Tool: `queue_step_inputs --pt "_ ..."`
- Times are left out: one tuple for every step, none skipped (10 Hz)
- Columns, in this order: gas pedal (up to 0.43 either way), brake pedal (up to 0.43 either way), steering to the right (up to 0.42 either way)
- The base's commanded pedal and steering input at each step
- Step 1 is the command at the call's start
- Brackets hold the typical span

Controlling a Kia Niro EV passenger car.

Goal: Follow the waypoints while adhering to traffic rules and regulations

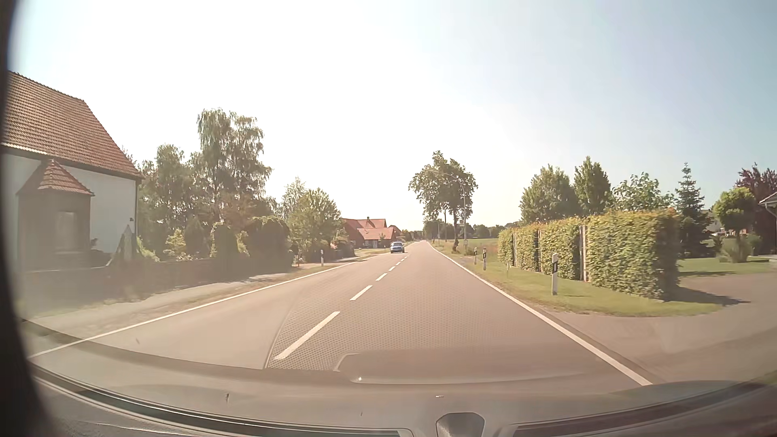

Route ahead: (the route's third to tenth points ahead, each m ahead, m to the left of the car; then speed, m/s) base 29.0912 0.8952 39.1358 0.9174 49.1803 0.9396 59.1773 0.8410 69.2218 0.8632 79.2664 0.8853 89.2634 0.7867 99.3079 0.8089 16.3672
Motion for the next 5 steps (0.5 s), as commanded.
queue_step_inputs --pt "0.299 0.006 0.003" --pt "0.299 0.006 0.003" --pt "0.299 0.006 0.003" --pt "0.299 0.006 0.003" --pt "0.299 0.006 0.003"
